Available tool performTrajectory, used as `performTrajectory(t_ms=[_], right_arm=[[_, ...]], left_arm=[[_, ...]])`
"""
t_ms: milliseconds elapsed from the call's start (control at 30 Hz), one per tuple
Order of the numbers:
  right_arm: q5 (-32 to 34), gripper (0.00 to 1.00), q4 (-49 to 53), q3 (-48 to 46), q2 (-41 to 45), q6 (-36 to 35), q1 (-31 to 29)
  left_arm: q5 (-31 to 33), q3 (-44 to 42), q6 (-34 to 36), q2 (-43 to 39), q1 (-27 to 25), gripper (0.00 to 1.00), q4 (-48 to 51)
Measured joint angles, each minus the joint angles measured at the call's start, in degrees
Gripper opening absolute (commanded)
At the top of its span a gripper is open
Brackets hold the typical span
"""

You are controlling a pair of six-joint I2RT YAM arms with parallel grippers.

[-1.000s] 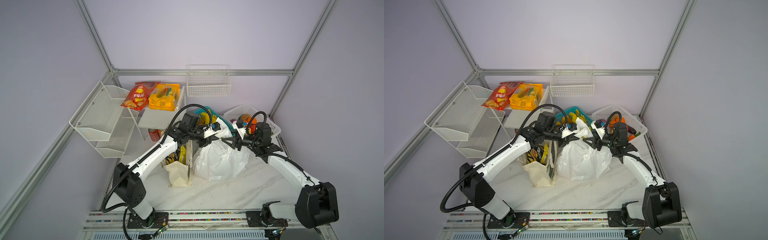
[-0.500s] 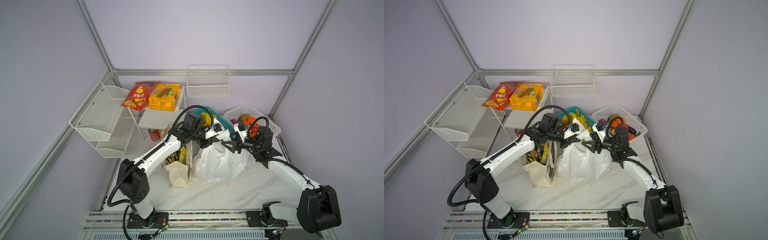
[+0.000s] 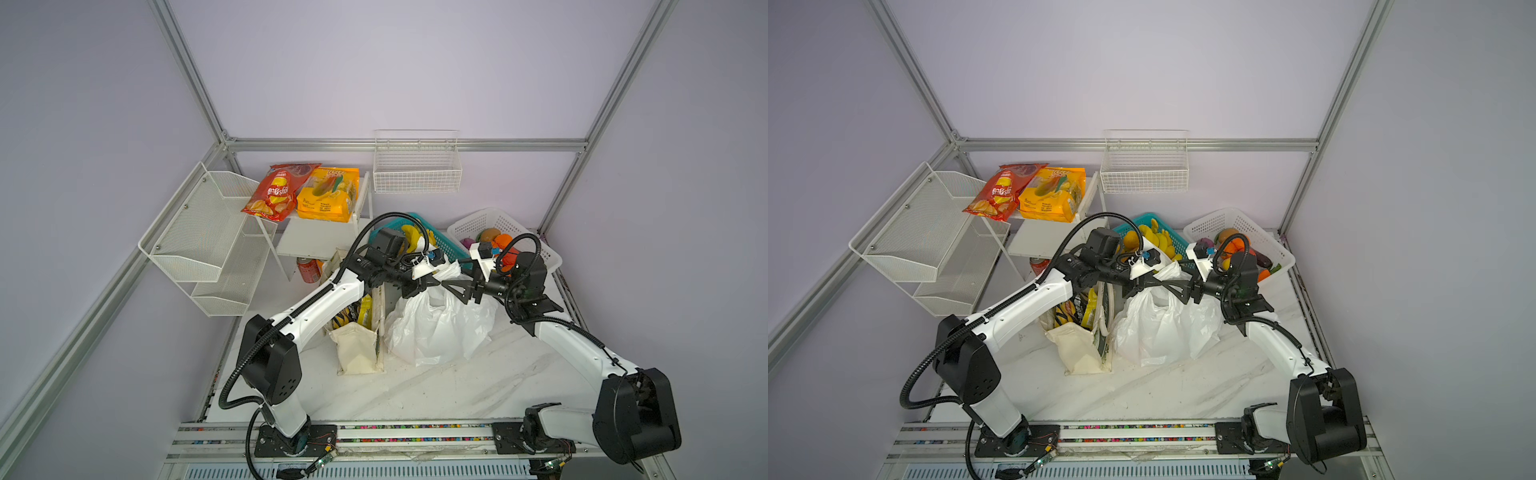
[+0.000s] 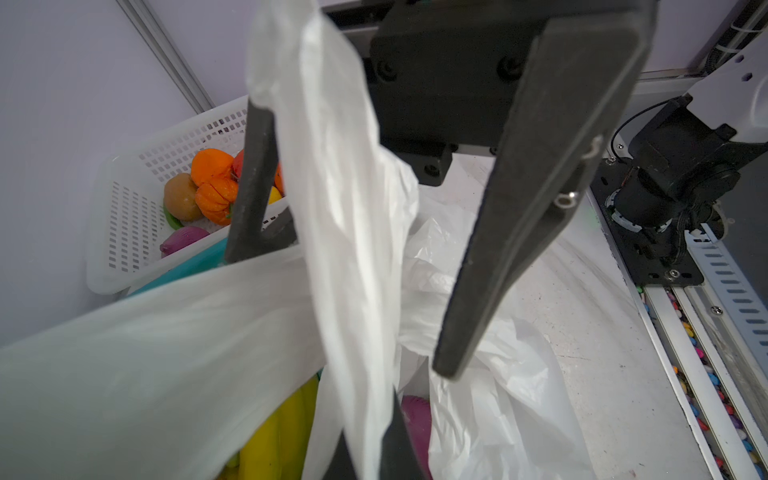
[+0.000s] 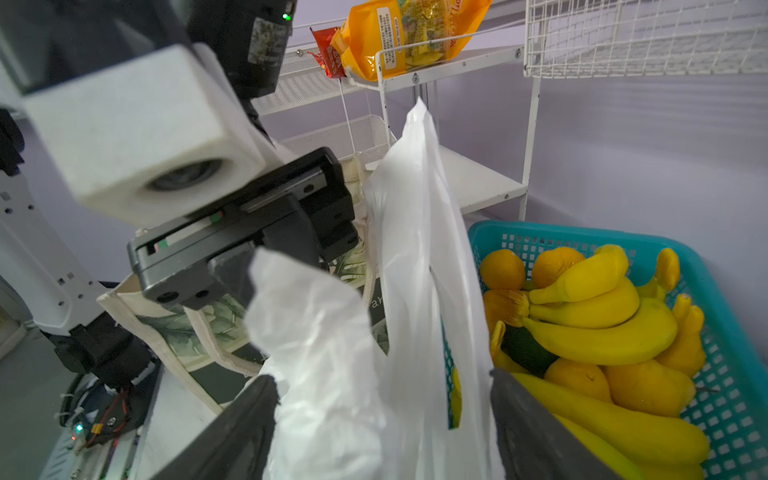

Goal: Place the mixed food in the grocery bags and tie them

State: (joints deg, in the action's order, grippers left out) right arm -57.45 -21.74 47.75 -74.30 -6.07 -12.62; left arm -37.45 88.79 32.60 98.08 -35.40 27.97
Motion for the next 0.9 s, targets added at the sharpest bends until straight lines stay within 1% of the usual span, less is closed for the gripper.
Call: performTrajectory(t_ms=[33, 167, 300, 433, 667, 900], right_arm=[[0.5, 0.97, 1.1, 0.7, -0.4, -0.9, 0.0], [2.7, 0.97, 4.6, 2.9, -1.7, -3.8, 0.0], [3.8, 0.97, 6.3, 3.8, -2.1, -5.2, 0.0], [1.8, 0.97, 8.0, 6.9, -5.1, -5.7, 0.0], [-3.2, 0.97, 8.5, 7.3, -7.3, -5.8, -0.2], [-5.8, 0.97, 11.4, 10.9, -10.8, -7.1, -0.6]], left_arm=[[0.0, 0.0, 0.0, 0.0, 0.0, 0.00, 0.0], [0.0, 0.0, 0.0, 0.0, 0.0, 0.00, 0.0], [0.1, 0.0, 0.0, 0.0, 0.0, 0.00, 0.0], [0.3, 0.0, 0.0, 0.0, 0.0, 0.00, 0.0], [0.9, 0.0, 0.0, 0.0, 0.0, 0.00, 0.8], [2.0, 0.0, 0.0, 0.0, 0.2, 0.00, 0.8]])
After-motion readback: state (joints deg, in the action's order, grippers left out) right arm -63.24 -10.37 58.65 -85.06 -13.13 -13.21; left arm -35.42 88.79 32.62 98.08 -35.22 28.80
